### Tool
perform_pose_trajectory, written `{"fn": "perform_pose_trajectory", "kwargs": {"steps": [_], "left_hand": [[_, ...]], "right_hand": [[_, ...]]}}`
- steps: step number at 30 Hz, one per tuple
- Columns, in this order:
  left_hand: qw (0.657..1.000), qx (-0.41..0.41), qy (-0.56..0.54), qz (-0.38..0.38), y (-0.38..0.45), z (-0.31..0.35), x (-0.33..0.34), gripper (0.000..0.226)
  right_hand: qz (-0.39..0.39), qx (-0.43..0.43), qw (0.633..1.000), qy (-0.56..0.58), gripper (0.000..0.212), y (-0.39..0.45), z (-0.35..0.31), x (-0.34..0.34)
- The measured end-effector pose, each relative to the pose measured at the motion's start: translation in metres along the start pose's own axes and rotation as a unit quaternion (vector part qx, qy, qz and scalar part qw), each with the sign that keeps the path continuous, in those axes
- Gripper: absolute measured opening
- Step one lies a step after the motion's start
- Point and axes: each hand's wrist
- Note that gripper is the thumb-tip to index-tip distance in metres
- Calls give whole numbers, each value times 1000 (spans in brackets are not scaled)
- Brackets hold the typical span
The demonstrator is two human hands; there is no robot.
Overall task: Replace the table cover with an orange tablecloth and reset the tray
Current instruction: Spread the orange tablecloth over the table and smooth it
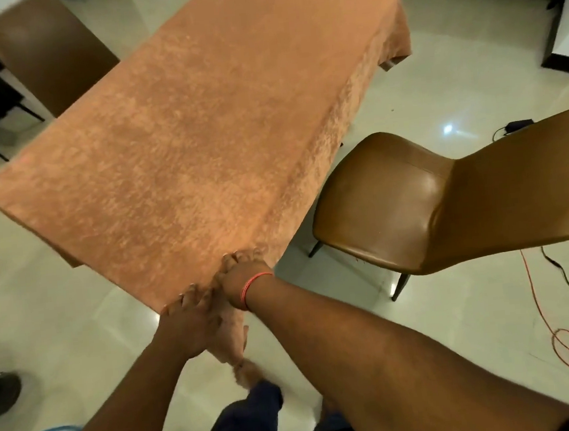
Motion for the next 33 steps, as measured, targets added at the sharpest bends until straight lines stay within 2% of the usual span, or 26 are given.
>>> {"fn": "perform_pose_trajectory", "kwargs": {"steps": [3, 6, 9, 18, 23, 27, 33], "left_hand": [[999, -1, -18, 43, 6, 0, 2, 65], [1000, 1, -24, 8, 14, -8, 10, 68], [999, 38, -19, -4, 23, -22, 27, 76], [997, 60, 36, -15, 22, -17, 28, 98], [999, 31, 32, -29, 18, -13, 29, 113], [999, 18, 24, -16, 9, -12, 29, 111], [999, 21, 0, -41, 0, -7, 20, 98]], "right_hand": [[38, 12, 999, 23, 57, 8, -10, 10], [41, 27, 998, 42, 59, 16, -18, 22], [43, 34, 997, 50, 59, 18, -19, 30], [4, 28, 999, 20, 62, 8, -18, 28], [10, 21, 1000, 15, 69, -1, -18, 32], [-5, 44, 998, 44, 72, 5, -20, 40], [-16, 30, 999, -23, 80, -4, -22, 31]]}}
Point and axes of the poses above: each hand's wrist, its own y-axis towards the middle knuckle, its own x-axis out of the palm, z = x × y, and after that the axes turned 6 degrees about z, right-handed
